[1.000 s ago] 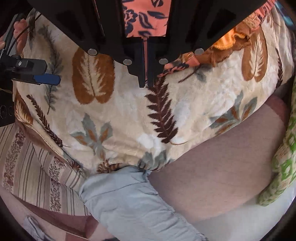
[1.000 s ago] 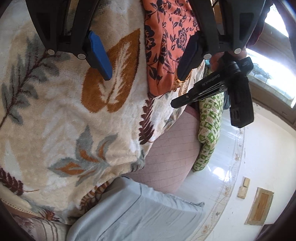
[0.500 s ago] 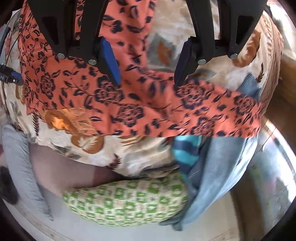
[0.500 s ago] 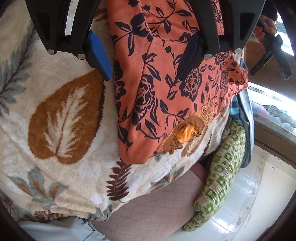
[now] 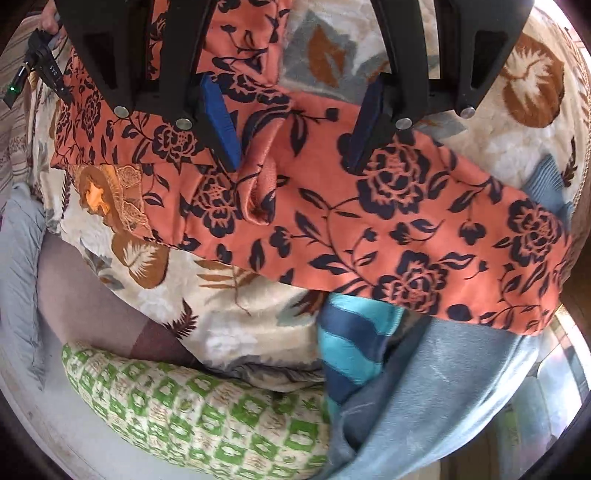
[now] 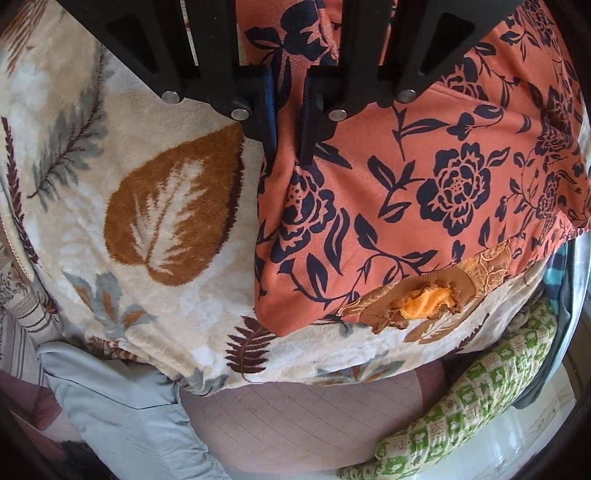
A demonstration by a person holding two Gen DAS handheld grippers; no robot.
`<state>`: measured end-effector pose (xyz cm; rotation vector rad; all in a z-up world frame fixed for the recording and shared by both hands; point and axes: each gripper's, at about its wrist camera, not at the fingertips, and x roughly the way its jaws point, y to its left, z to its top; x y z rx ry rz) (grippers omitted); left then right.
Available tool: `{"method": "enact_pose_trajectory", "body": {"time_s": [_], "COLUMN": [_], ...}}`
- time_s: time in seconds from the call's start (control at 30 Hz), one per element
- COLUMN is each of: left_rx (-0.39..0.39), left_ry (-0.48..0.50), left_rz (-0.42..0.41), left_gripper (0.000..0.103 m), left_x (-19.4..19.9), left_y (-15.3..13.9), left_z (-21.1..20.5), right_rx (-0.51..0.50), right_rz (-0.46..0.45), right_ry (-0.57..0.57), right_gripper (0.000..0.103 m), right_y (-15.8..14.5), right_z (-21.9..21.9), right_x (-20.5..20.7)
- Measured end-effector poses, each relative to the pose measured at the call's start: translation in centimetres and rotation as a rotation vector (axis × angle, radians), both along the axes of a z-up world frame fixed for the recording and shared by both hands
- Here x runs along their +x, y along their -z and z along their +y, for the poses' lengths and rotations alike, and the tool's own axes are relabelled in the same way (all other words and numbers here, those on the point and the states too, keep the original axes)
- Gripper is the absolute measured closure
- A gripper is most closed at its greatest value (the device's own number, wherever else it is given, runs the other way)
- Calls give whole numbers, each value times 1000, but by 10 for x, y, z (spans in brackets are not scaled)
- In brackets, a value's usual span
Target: Fold small clothes
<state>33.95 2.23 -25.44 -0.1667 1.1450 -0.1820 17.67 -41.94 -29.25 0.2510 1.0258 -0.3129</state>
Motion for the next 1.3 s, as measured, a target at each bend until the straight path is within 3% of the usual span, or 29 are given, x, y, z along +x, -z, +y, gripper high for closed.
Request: {"method": "enact_pose_trajectory", "body": {"time_s": [0.07,0.17,0.2,0.23,0.33,0.4,0.47,0.5,0.53,0.63,0.8,0.87,0.93,0.97,1.03,1.13,1.2,1.27,1.3], "left_rx": [24,169,178,166,91,64,96,112,124,184,236,329,481,551,599,486,357,267,277], "left_ry": [82,137,147,150,125,112,121,131,144,176,282,321,268,224,149,61,33,52,83], "left_rz": [-19,-12,-3,5,-4,-5,17,12,10,-10,-207,-243,-144,-81,9,47,-4,-52,-46], "left_gripper": [42,42,42,42,42,42,43,58,84,91,91,83,58,57,57,57,57,57,57], "left_x": [2,9,10,10,5,1,4,4,5,7,13,20,39,47,50,39,27,11,6], "left_y": [-3,2,6,9,11,13,20,21,21,16,-44,-50,-26,-9,17,25,14,6,9], "left_z": [-25,-54,-58,-60,-55,-52,-56,-59,-63,-74,-99,-109,-104,-94,-64,-27,-16,-19,-28], "right_rx": [-28,-127,-179,-162,35,53,94,115,125,223,261,272,254,245,266,285,314,359,372], "right_rz": [8,10,33,45,-8,-24,-104,-154,-195,-275,-231,-194,-115,-85,-47,-69,-133,-161,-161], "right_ry": [18,61,105,126,119,75,50,36,28,-26,-109,-122,-108,-97,-96,-100,-115,-152,-177], "right_gripper": [92,96,103,103,103,103,102,102,102,102,102,102,102,102,101,101,99,99,99], "right_y": [1,4,6,10,3,-7,-23,-33,-41,-53,-42,-31,-11,-4,7,3,-6,-11,-10], "right_z": [-7,-25,-36,-50,-71,-65,-61,-59,-56,-45,-11,-3,-1,-1,-5,-9,-11,-6,0], "right_x": [1,-1,-1,-1,-5,-3,-6,-8,-11,-12,8,14,27,30,27,24,19,18,19]}}
